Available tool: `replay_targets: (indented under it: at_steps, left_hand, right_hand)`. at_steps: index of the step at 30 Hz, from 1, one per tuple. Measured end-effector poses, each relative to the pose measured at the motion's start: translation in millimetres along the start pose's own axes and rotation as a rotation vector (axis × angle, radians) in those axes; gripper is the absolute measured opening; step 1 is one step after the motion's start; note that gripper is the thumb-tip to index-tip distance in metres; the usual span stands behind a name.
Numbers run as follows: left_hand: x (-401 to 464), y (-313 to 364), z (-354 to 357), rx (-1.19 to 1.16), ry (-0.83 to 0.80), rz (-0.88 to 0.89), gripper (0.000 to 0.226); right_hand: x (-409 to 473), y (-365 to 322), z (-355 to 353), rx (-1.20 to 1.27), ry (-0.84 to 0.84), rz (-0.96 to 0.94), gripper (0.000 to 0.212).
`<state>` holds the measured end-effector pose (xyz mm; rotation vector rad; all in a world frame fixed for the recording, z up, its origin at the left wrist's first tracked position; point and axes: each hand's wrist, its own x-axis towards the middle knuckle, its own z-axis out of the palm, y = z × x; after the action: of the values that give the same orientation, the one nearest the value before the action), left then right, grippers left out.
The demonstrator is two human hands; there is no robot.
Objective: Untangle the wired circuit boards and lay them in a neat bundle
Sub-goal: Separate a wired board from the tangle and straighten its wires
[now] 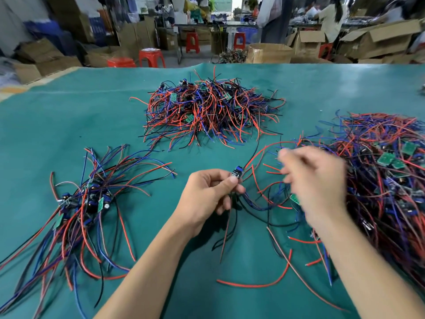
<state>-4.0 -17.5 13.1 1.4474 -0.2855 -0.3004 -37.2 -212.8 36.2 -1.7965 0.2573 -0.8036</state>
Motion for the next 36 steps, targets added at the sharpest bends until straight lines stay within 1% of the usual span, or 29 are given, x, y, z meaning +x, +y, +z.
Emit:
replay_targets:
  at_steps: [2, 3, 4, 6, 7, 10, 13, 18, 24, 26, 29, 30, 32, 35, 36]
  left_hand:
    - [-0.6, 0.7, 0.5, 0.0, -0.049, 0.02, 0.013]
    - [-1.5, 1.1, 0.5, 0.007, -0.084, 0.032, 0.014]
    - [-2.3, 1.7, 0.4, 0.019, -0.114, 0.042, 0.015]
    - [-4.0, 3.1, -1.0, 0.056, -0.142, 0.04, 0.02]
    - [-4.6, 3.5, -1.7, 0.073, -0.148, 0.036, 0.022]
    - [-3.8, 3.4, -3.8, 0.103, -0.177, 0.036, 0.022]
    - [-3.1, 3.5, -4.6, 0.093, -0.221, 0.025, 0.023]
    - [-3.6, 3.0, -3.4, 0.116, -0.302, -0.002, 0.023]
    - [-5.2, 6.3, -0.8, 0.156, -0.323, -0.004, 0.02]
    - [-5.9, 6.8, 0.4, 0.173, -0.325, -0.004, 0.018]
    - [-7.3, 7.9, 2.6, 0.186, -0.299, -0.025, 0.022]
    - [-7.5, 8.6, 3.4, 0.191, -0.28, -0.028, 0.021]
    - [-7.5, 9.6, 4.4, 0.199, -0.238, -0.027, 0.019]
    - [-7.4, 9.3, 3.3, 0.206, -0.191, -0.026, 0.019]
    - [-7.3, 9.7, 3.3, 0.21, -0.188, -0.021, 0.019]
  right_hand:
    - [-19.2, -3.9, 17.7, -0.104, -0.249, -0.046, 0.025]
    - [-25.3, -5.1, 23.8, -0.101, -0.335, -0.049, 0.023]
    - [-27.9, -5.4, 26.9, -0.048, -0.401, -0.027, 0.019]
    - [-27.9, -5.4, 25.9, 0.127, -0.463, 0.066, 0.009]
    - [-26.4, -5.0, 23.3, 0.159, -0.466, 0.086, 0.007]
    - [-24.4, -5.4, 19.0, 0.117, -0.467, 0.058, 0.005]
    - [-22.3, -7.9, 18.4, 0.177, -0.394, 0.085, 0.007]
    - [-4.1, -8.7, 5.2, 0.302, -0.153, 0.12, 0.014]
    - [13.4, -5.4, -14.1, 0.339, 0.056, 0.126, 0.023]
    - [19.1, -9.4, -22.7, 0.402, 0.142, 0.152, 0.027]
    - [29.1, -19.7, -42.7, 0.503, 0.252, 0.141, 0.024]
    - [30.3, -25.4, -46.6, 0.516, 0.243, 0.129, 0.022]
    - [25.6, -41.9, -41.9, 0.521, 0.131, 0.11, 0.016]
    - [11.3, -77.8, -15.4, 0.526, -0.157, 0.121, 0.004]
    - [7.8, -90.4, -4.4, 0.535, -0.246, 0.144, 0.005]
